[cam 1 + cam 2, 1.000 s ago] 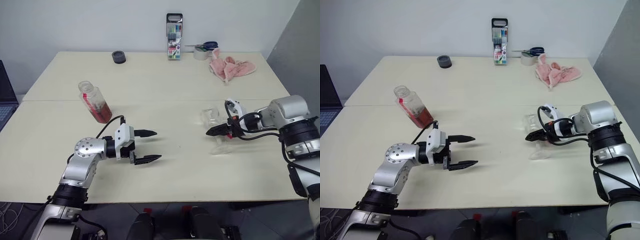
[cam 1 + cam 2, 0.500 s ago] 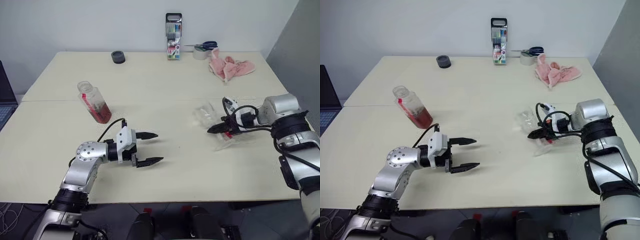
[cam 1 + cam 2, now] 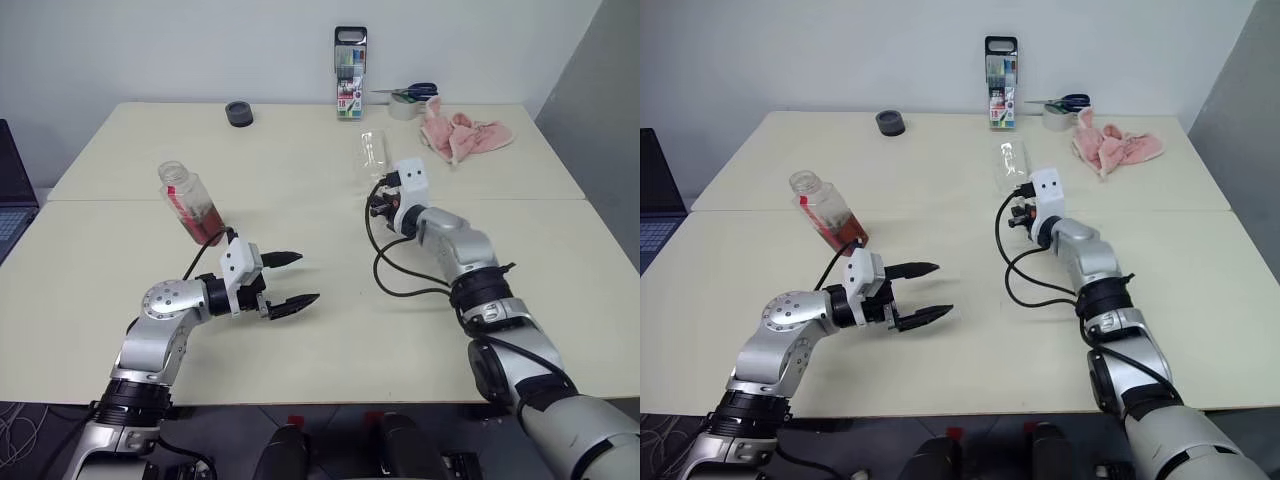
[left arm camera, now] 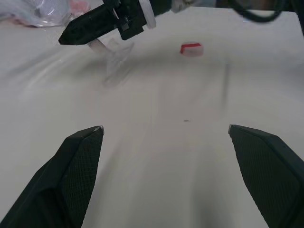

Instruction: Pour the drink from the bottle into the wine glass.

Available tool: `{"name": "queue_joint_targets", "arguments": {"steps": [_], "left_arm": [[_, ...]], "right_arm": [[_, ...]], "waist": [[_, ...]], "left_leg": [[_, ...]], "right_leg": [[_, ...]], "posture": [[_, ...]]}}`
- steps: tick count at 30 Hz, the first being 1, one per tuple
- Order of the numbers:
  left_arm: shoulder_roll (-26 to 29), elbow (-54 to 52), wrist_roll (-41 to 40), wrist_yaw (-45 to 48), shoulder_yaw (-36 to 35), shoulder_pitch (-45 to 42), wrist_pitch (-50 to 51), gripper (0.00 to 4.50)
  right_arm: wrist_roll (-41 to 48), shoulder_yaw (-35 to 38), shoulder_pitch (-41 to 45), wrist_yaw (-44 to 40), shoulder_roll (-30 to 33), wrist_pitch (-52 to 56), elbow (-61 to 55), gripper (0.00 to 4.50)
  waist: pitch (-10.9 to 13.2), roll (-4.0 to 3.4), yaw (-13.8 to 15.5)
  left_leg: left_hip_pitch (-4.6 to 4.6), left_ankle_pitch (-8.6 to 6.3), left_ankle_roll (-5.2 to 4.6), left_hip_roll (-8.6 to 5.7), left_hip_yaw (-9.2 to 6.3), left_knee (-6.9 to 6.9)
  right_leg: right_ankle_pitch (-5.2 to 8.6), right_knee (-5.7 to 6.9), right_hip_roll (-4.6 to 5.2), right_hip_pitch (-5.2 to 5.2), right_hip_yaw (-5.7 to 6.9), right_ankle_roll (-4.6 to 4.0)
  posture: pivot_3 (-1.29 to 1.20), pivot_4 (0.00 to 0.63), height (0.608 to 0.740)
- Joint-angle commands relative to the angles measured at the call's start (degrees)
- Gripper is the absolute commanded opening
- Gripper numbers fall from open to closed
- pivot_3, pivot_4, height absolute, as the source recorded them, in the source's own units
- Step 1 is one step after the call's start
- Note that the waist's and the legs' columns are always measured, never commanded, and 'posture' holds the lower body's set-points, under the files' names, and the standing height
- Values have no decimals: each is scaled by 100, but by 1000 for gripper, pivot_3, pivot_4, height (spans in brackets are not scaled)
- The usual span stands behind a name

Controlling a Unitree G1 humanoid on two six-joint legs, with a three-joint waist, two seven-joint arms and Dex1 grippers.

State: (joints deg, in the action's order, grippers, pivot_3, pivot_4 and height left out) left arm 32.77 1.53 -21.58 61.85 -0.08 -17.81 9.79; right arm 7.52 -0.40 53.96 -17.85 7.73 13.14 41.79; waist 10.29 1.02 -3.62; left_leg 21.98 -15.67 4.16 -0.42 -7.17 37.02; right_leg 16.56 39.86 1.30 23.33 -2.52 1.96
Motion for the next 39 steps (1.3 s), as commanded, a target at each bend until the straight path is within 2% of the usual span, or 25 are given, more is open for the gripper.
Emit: {"name": "queue_joint_targets", "arguments": {"steps": [1,10,16,19,23,30,39], "left_arm": [[40,-63,-108,-79,-153,-91,96,4500],[-146,-373,-100,-527,-120,-146,281,4500],[-134,-501,-106,-580,-82,-141,447,4500],[-89,-651,-113,-634,-108,-77,567,4500],[133,-1052,-205,-853,-397,298,901,4500],[413,-1480,-190,-1269,-927,968,1114,4500],[409,-1284,-269,-1285,-1233,946,830,4500]], "right_arm": [[-197,-1,-329,213,-141,-969,-164,241],[-160,-243,-2520,444,-578,131,-2201,240],[-162,-474,-3171,335,-668,633,-3004,240],[-237,-623,-3013,155,-668,410,-2897,240],[-170,-667,-2519,-135,-854,-485,-2726,240],[-281,-812,-1885,-509,-1181,-1406,-1554,240],[-554,-989,-1549,-812,-1172,-2008,-505,240]], "waist": [[0,0,-18],[-31,2,-4],[-76,4,8],[-83,9,4],[-83,9,-116],[-76,-2,-175],[-76,-1,-116]], "left_leg": [[-1,0,0,1,0,-2],[-16,-1,-1,4,-11,-4],[-27,-1,-2,8,-10,-8],[-28,-1,-2,8,-7,-8],[-34,-2,-2,14,-2,-13],[-42,-2,-3,29,0,-25],[-40,-2,-2,16,-2,-18]], "right_leg": [[0,0,0,0,0,0],[1,2,-3,-15,2,-1],[4,3,-12,-20,2,-5],[4,1,-12,-21,1,-6],[5,2,-15,-20,-2,-7],[12,9,-25,-13,-2,-19],[12,8,-15,-17,-1,-19]], "posture": [[0,150,740],[0,150,740],[0,150,740],[0,150,740],[0,150,740],[0,150,740],[0,150,740]]}}
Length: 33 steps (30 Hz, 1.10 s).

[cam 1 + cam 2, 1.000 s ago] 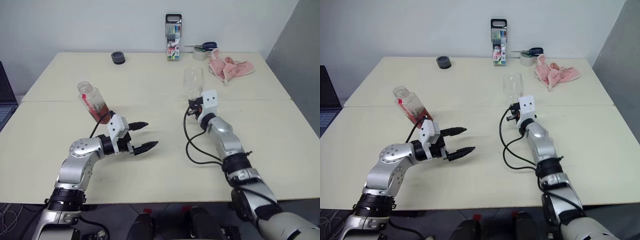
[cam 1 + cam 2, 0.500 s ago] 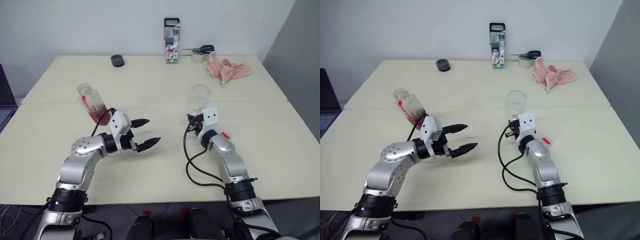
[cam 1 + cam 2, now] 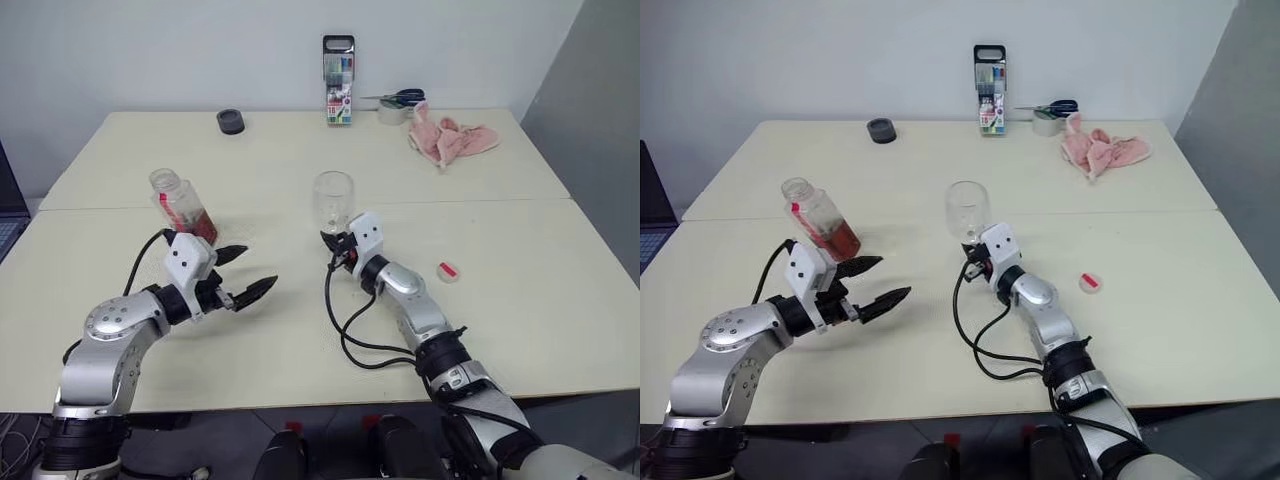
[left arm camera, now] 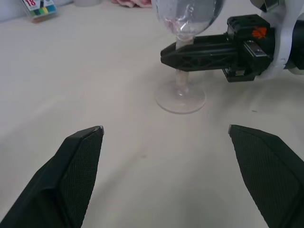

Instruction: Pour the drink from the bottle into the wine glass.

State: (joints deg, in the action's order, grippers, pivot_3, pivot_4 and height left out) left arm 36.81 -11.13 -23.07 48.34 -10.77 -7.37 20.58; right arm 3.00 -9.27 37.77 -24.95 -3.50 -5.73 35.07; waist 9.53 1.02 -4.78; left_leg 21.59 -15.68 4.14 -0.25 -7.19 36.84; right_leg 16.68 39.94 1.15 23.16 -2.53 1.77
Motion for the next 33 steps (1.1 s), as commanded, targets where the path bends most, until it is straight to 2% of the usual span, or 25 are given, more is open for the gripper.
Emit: {"name": "queue_joint_targets", "arguments": {"steps": [1,6,8,10,18,19,25,28,31,33], "left_arm": [[-11,8,-140,92,-172,-113,-309,4500],[-48,177,-148,169,-79,-254,-532,4500],[-72,310,-65,176,-10,-378,-682,4500],[-92,397,-29,192,35,-460,-800,4500],[-276,540,-66,180,131,-802,-1090,4500],[-305,504,-94,190,151,-818,-1096,4500],[-454,247,-200,65,142,-849,-1026,4500],[-485,128,-162,-101,100,-767,-947,4500],[-545,-54,-206,-331,-10,-422,-801,4500],[-614,-38,-61,-627,-145,-63,-841,4500]], "right_arm": [[-115,-100,83,-104,-42,-153,194,240],[-108,-42,119,-117,-19,-229,243,240],[-85,-15,109,-125,-16,-228,207,986],[-77,4,100,-130,-18,-237,181,1515],[-73,-20,14,-206,-3,-240,11,4343],[-81,-21,-6,-212,22,-250,-27,4475],[-223,-50,-215,-166,281,-255,-431,4475],[-260,-38,-433,-204,605,-36,-928,4475],[-211,-122,-800,-607,1096,298,-1648,4475],[118,-157,-1221,-1160,1517,824,-2501,4475]], "waist": [[0,0,0],[0,0,0],[0,0,1],[2,-2,1],[2,-3,1],[2,-3,1],[2,-3,1],[2,-3,4],[2,-3,13],[2,-3,18]], "left_leg": [[0,0,0,1,-1,-1],[0,0,0,1,0,-1],[0,0,0,1,-1,0],[1,0,0,0,-2,0],[8,0,0,-2,-4,0],[8,0,0,-2,-4,0],[10,0,0,-4,-6,2],[15,0,0,-4,-10,4],[16,0,0,-6,-10,4],[15,0,0,-7,-8,3]], "right_leg": [[0,0,-1,0,1,0],[0,0,-1,0,0,0],[0,1,-1,0,1,0],[0,0,-1,0,2,0],[0,-2,2,3,2,0],[0,-2,1,3,3,0],[0,-2,2,3,4,0],[0,-3,3,3,6,0],[0,-4,6,3,5,0],[0,-6,9,3,3,0]], "posture": [[0,150,740],[0,150,740],[0,150,740],[0,150,740],[0,150,740],[0,150,740],[0,150,740],[0,150,740],[0,150,740],[0,150,740]]}}
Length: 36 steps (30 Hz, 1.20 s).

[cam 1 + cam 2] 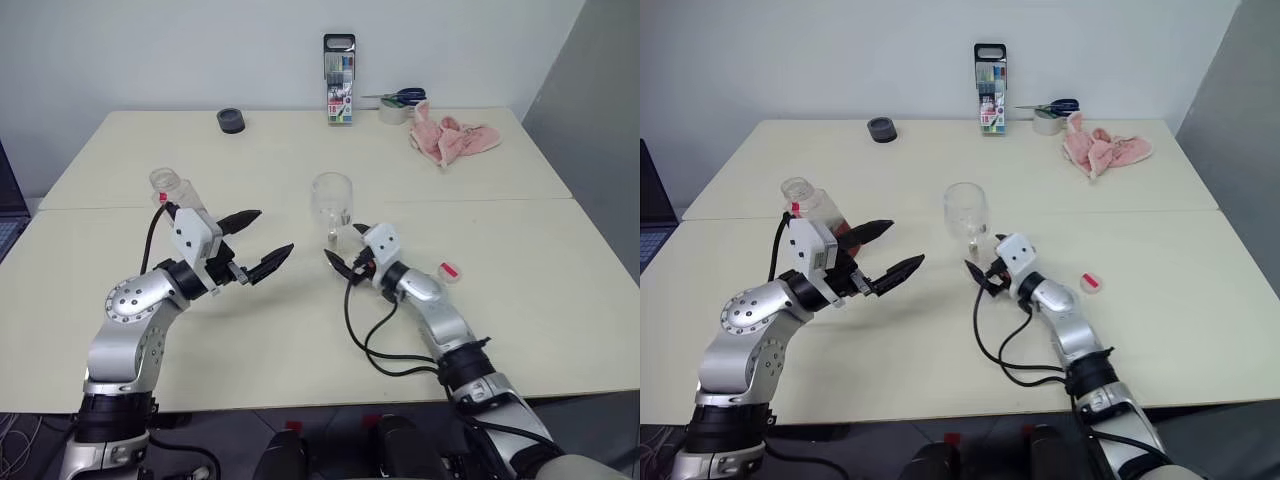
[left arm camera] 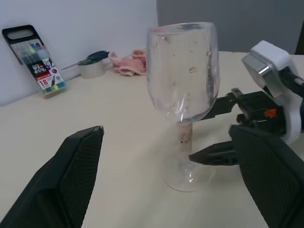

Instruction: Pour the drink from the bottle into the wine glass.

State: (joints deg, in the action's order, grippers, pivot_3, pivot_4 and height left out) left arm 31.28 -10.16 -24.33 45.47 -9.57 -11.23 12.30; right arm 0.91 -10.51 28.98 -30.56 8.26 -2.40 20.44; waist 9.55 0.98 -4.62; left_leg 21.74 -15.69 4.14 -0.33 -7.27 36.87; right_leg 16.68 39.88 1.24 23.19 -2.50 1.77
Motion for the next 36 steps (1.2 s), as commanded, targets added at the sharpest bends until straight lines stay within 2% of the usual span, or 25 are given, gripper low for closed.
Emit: {"name": "queue_joint_targets", "arguments": {"steps": [1,7,13,25,36], "left_arm": [[-80,-55,228,-541,-327,463,-83,4500],[-200,710,735,-1423,-816,782,-609,4500],[-193,1438,363,-1625,-1278,417,-561,4500],[295,2399,684,-1495,-1017,-573,-514,4500],[439,2948,836,-1284,-831,-1116,-510,4500]], "right_arm": [[464,-54,-526,-807,518,713,-1433,4475],[1039,-258,-1217,-1430,1095,1605,-3187,4475],[1425,-341,-1361,-1406,1084,2203,-4035,4475],[1431,-392,-1309,-1182,1071,2419,-4151,4475],[1395,-445,-1287,-1113,1109,2501,-4255,4475]], "waist": [[1,-1,8],[2,-1,18],[1,1,142],[1,5,230],[1,6,229]], "left_leg": [[2,0,0,0,-1,-1],[0,0,0,10,-16,2],[4,0,1,3,-20,6],[7,1,2,-1,-19,6],[8,1,2,-1,-20,6]], "right_leg": [[0,-1,0,0,1,0],[1,0,-9,-1,12,2],[1,-4,-6,-5,18,3],[-1,-15,-1,-6,19,6],[-1,-14,-2,-5,20,6]], "posture": [[0,150,740],[0,150,740],[0,150,740],[0,150,740],[0,150,740]]}}
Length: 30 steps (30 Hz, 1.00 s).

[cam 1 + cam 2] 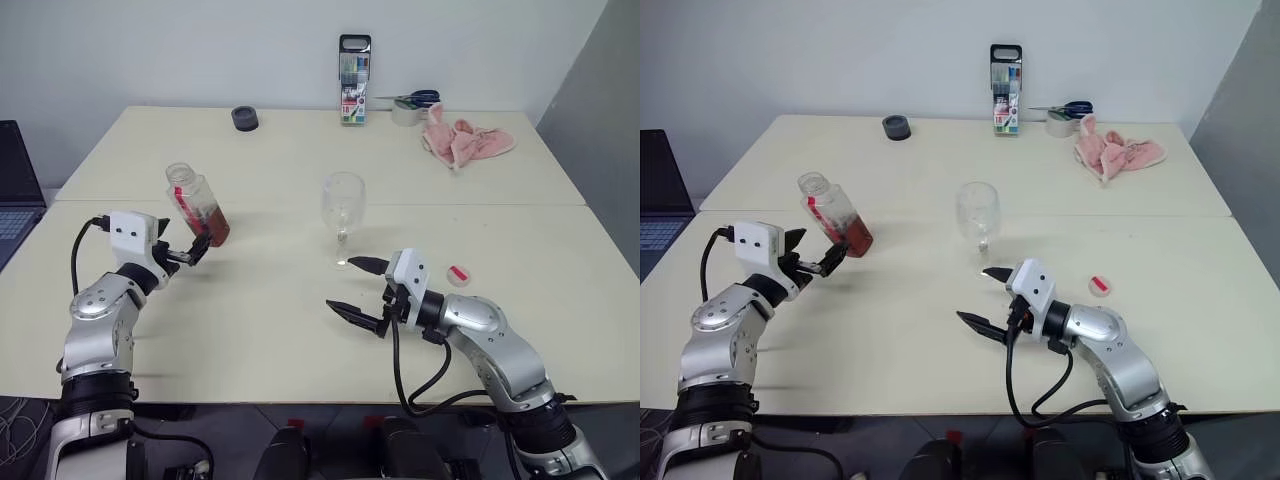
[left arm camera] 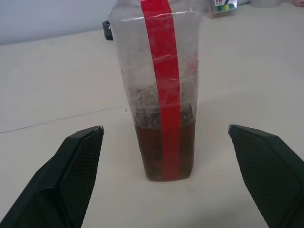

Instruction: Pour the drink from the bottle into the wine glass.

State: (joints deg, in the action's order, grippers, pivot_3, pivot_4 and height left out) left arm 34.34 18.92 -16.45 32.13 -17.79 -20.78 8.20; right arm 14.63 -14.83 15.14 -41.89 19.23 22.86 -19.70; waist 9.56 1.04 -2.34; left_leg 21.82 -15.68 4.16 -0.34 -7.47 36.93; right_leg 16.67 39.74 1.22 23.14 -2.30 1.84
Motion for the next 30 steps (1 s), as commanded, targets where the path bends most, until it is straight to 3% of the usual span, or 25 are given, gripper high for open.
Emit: {"name": "queue_joint_targets", "arguments": {"steps": [1,25,30], "left_arm": [[142,93,63,71,6,-208,-119,4500],[149,1944,287,417,218,-1617,-711,4500],[133,2328,314,512,235,-1792,-884,2877]], "right_arm": [[18,-17,109,20,16,-28,-235,4475],[17,-64,273,89,2,-70,-177,4475],[-8,-63,269,147,-5,-40,-206,4500]], "waist": [[0,0,1],[0,1,-8],[0,1,-14]], "left_leg": [[0,0,0,0,-1,0],[2,0,0,-1,0,2],[3,0,1,-2,-1,2]], "right_leg": [[0,0,0,0,1,0],[0,2,-1,2,2,0],[0,2,-1,2,3,0]], "posture": [[0,150,740],[0,150,740],[0,150,740]]}}
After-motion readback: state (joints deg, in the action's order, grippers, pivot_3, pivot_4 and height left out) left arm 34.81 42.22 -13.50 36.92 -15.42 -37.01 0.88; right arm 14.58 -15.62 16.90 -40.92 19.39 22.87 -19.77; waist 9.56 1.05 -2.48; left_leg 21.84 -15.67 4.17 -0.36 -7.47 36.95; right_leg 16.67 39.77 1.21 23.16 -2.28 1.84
